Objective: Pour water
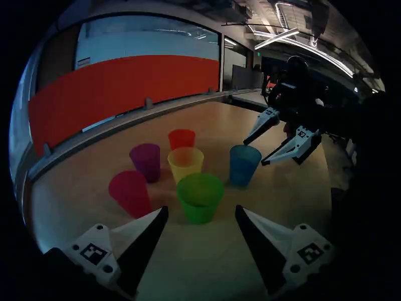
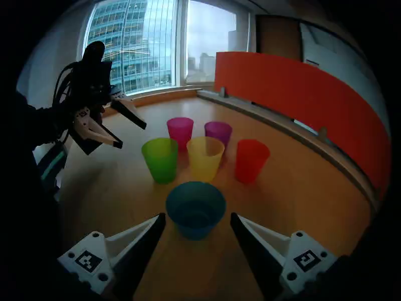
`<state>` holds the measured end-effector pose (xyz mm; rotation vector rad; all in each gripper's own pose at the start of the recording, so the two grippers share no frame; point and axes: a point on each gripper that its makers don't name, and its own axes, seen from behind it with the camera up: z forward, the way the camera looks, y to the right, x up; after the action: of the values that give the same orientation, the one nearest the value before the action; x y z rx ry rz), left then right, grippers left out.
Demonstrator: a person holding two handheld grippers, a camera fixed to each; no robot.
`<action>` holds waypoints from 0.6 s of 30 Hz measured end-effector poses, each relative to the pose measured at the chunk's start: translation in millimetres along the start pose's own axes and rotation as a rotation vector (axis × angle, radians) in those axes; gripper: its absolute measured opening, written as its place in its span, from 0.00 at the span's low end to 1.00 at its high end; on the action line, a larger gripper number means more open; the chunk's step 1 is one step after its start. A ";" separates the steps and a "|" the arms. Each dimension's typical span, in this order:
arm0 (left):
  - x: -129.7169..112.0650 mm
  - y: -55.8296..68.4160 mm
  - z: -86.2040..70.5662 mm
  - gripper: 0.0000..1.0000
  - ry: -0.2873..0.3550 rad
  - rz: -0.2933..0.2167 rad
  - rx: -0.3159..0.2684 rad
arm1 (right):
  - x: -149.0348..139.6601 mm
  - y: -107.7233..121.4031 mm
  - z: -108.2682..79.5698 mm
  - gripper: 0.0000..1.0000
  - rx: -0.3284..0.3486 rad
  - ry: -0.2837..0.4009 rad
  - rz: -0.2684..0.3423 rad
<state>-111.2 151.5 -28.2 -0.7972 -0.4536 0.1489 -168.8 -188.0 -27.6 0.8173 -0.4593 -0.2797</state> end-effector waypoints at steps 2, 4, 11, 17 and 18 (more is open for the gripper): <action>0.2 0.3 0.2 0.99 0.000 -0.002 -0.001 | -0.6 -1.0 4.6 1.00 0.003 -0.002 -0.003; 0.1 0.2 0.2 0.99 0.000 -0.002 -0.001 | -0.8 -2.0 9.4 1.00 0.009 -0.004 -0.004; -0.6 0.2 0.4 0.99 -0.001 0.000 -0.001 | -3.0 -0.4 24.6 1.00 0.011 -0.014 -0.009; 0.1 -0.9 -0.2 0.99 0.001 0.000 0.001 | -2.0 -1.1 33.8 1.00 0.015 -0.016 -0.006; 0.2 -0.8 -0.5 0.99 0.001 0.001 0.001 | -1.9 -0.9 34.6 1.00 0.015 -0.016 -0.006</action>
<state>-110.8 150.7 -27.8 -0.7966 -0.4525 0.1493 -187.6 -209.8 -8.3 0.8315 -0.4746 -0.2886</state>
